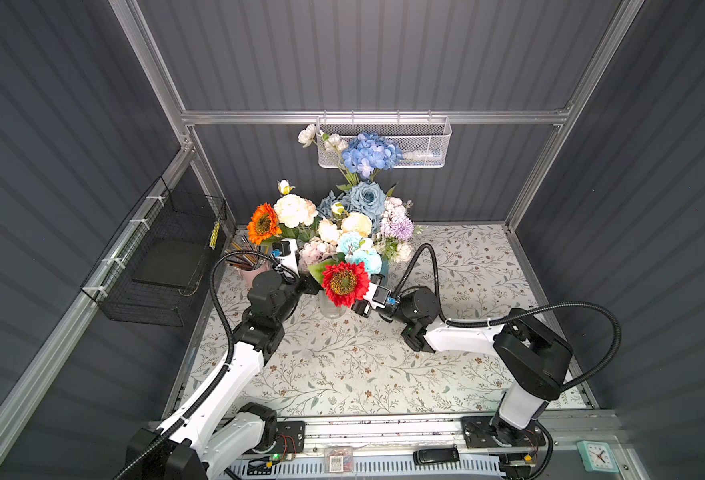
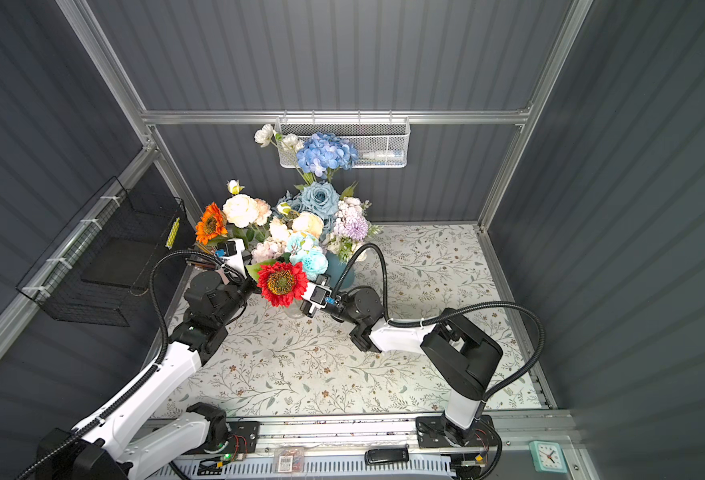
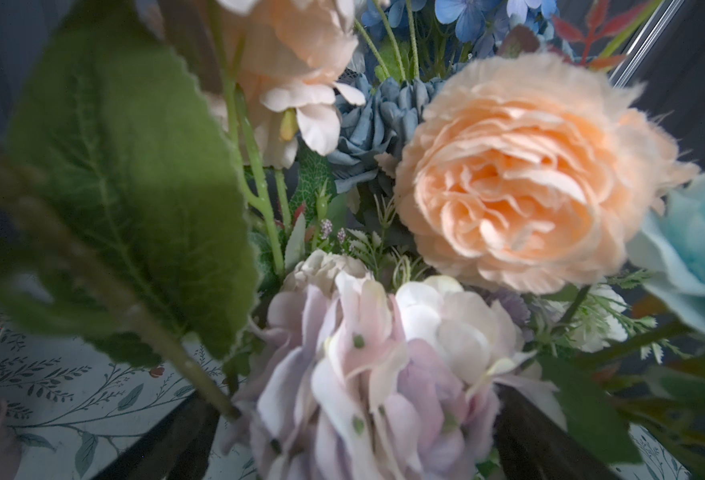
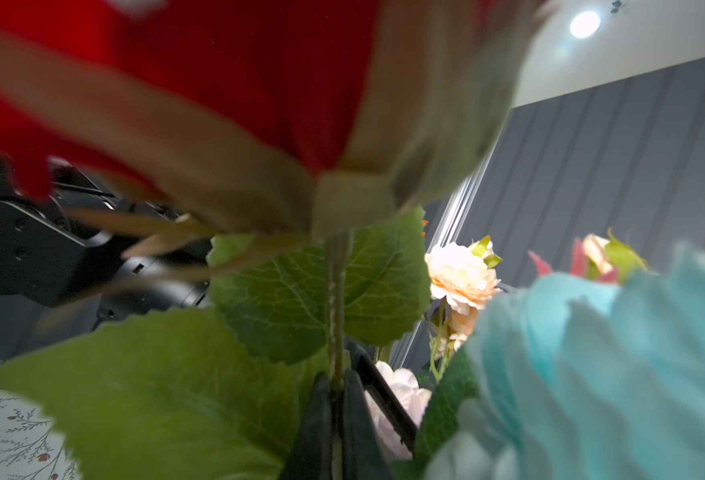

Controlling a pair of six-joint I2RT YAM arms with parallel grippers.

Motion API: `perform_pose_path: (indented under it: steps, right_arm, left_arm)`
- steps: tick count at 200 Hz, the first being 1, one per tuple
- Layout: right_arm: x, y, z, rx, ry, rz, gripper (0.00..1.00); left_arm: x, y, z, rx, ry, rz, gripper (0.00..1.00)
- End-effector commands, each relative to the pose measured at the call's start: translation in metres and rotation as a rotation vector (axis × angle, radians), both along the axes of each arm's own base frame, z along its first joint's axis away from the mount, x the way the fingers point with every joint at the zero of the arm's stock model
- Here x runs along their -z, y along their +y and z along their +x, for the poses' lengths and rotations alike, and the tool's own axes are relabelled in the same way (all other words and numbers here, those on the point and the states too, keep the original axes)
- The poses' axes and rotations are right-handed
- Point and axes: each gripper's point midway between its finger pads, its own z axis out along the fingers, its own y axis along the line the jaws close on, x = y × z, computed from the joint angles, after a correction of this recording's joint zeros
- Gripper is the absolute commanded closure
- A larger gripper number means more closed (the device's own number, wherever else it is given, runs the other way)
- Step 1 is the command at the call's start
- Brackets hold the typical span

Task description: Arrange the flowers into the vase

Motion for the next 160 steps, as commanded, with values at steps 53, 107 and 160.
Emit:
perform_pose_path:
  steps: [53,107,160]
  right_arm:
    - [0.054,-0.004,0.034,0.102,0.196,-0.023,1.0]
    - [0.084,-0.001,0.058,0.132,0.29,-0.043,1.0]
    - [0.115,0.003,0.07,0.139,0.39,-0.087,1.0]
  left_arm:
    - [-0.014,0.001,0.003,-0.01,-0.031,0.009,0.0]
    - [-0.015,0.0,0.001,-0.004,-0.031,-0.003,0.0]
    - [-0.015,0.0,0.0,0.001,-0.028,-0.013,0.0]
